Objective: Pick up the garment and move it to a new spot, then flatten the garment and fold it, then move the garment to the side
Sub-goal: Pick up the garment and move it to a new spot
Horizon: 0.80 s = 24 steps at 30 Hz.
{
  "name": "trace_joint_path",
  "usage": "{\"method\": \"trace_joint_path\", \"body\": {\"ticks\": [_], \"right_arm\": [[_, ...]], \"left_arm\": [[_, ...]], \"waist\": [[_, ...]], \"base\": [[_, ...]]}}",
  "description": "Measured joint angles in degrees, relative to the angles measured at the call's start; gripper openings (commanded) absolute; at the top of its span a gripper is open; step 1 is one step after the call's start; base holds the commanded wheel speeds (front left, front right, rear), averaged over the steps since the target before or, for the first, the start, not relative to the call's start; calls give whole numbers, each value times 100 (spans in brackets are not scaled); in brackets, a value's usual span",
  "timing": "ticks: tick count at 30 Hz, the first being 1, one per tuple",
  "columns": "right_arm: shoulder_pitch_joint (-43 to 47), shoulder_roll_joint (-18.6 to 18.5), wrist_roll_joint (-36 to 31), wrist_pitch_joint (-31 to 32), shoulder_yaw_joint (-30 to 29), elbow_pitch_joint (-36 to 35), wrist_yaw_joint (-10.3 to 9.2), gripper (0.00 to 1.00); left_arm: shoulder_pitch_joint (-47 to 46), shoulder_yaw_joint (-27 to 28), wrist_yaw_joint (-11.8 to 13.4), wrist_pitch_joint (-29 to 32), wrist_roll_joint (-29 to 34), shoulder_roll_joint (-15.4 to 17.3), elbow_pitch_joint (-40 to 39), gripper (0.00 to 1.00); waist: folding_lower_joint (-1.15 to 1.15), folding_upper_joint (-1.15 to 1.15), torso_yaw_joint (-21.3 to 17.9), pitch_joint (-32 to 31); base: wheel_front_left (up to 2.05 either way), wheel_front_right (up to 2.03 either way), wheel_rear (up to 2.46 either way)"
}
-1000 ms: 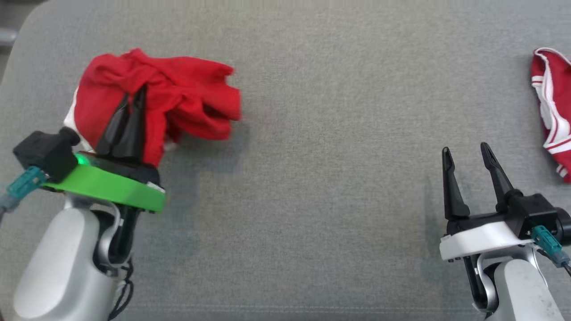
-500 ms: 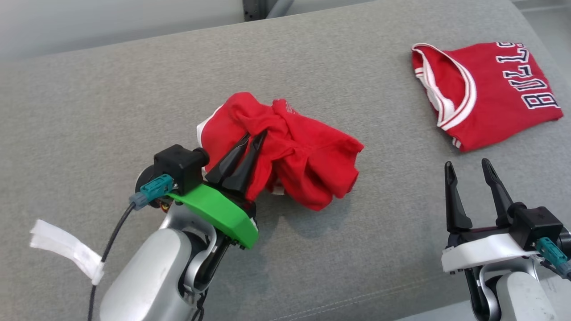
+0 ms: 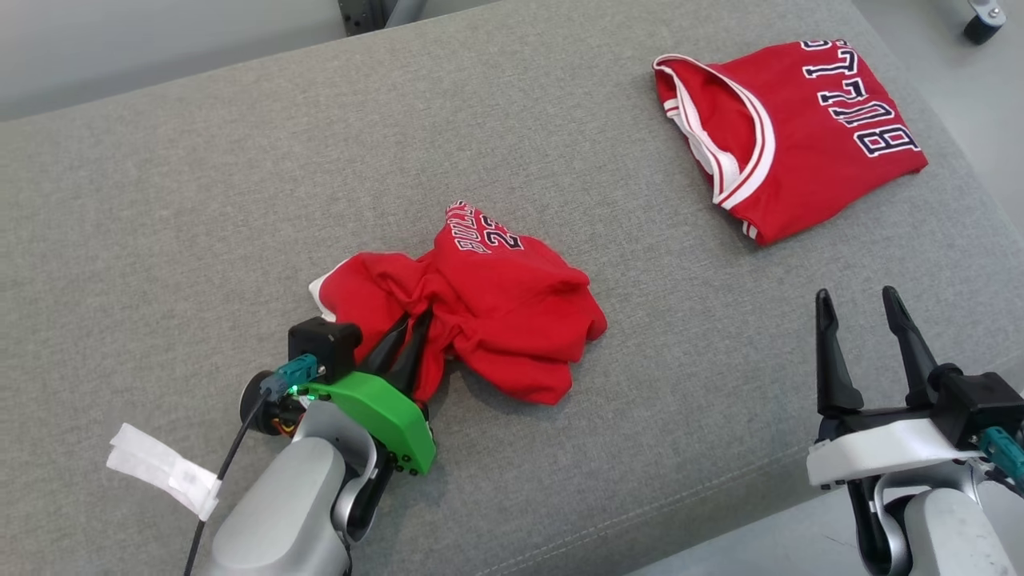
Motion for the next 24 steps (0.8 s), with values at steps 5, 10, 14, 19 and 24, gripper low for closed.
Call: {"method": "trace_joint_path", "body": {"ticks": [5,10,14,19,24], "right_arm": [[8,2,-24,0,-243,23,0,100],[74,2,-73,0,-530,-52,0,100],[227,5,-176,0,-670,-155,0,100],[522,5,-372,0,-803,-249,0,100],[740,7,-499,0,-813,-180,0,100]], "left_arm": [[-77,22,-37,-309,-16,-156,202,100],[101,256,140,-488,-9,-113,-369,100],[632,486,411,-537,109,135,-1060,100],[1617,1154,703,-563,597,490,-2163,100],[2561,1894,728,-563,975,488,-2477,100]], "waist": [[0,0,196,-52],[0,0,481,-215],[0,0,723,-388],[0,0,1106,-673],[0,0,1395,-913]], "base": [[0,0,0],[0,0,0],[0,0,0],[0,0,0],[0,0,0]]}}
